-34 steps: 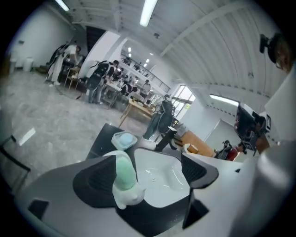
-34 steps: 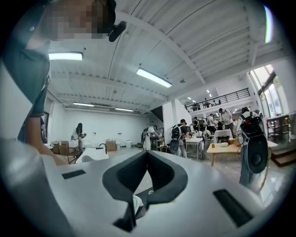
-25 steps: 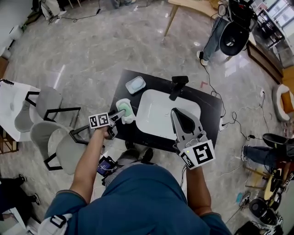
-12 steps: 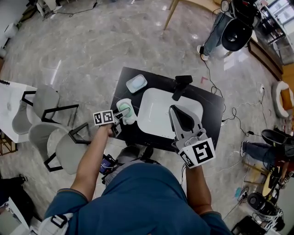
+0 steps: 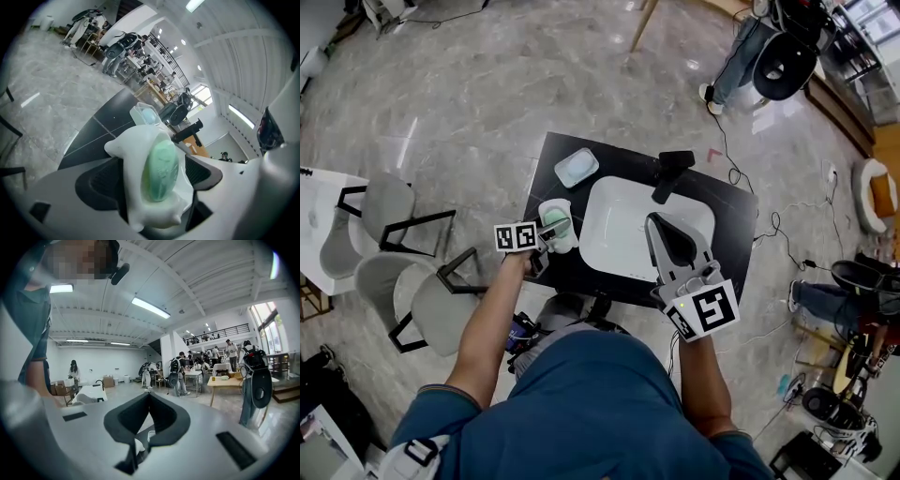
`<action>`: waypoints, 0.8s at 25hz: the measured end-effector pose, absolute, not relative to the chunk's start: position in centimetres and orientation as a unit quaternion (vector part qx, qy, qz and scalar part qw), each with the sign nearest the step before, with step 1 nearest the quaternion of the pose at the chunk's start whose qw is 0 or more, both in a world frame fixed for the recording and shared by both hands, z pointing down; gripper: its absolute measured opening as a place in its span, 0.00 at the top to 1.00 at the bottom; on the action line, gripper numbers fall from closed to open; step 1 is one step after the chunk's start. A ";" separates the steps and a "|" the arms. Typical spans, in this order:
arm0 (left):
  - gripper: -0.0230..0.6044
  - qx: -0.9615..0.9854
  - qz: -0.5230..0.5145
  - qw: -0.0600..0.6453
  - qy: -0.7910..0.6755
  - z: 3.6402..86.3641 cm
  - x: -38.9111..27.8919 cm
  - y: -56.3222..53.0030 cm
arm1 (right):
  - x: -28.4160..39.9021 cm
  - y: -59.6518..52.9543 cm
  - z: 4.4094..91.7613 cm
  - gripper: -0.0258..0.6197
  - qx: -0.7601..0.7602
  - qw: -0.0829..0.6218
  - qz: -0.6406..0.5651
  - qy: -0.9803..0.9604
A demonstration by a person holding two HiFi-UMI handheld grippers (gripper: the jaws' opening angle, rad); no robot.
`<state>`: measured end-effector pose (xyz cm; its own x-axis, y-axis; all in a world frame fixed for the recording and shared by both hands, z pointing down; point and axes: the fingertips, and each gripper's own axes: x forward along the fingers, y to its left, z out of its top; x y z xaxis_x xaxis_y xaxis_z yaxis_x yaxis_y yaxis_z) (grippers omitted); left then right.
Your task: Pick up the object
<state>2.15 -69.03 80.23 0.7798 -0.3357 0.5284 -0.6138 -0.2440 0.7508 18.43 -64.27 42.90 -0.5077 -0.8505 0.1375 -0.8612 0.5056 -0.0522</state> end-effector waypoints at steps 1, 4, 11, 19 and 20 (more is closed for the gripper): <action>0.25 0.779 0.148 0.524 -0.311 80.5 2.2 -69.1 | 18.4 -64.3 43.0 0.94 0.494 0.048 0.057 -0.866; 0.32 0.773 0.177 0.507 -0.336 81.1 2.3 -69.3 | 18.2 -64.5 43.2 0.94 0.495 0.051 0.057 -0.865; 0.34 0.772 0.151 0.503 -0.358 81.1 2.4 -69.5 | 18.2 -64.7 43.4 0.94 0.498 0.054 0.059 -0.863; 0.43 0.773 0.098 0.547 -0.307 80.7 2.4 -69.7 | 18.3 -64.5 43.7 0.94 0.501 0.056 0.060 -0.861; 0.43 0.773 0.099 0.548 -0.304 80.7 2.5 -69.7 | 18.3 -64.4 43.8 0.94 0.501 0.057 0.061 -0.861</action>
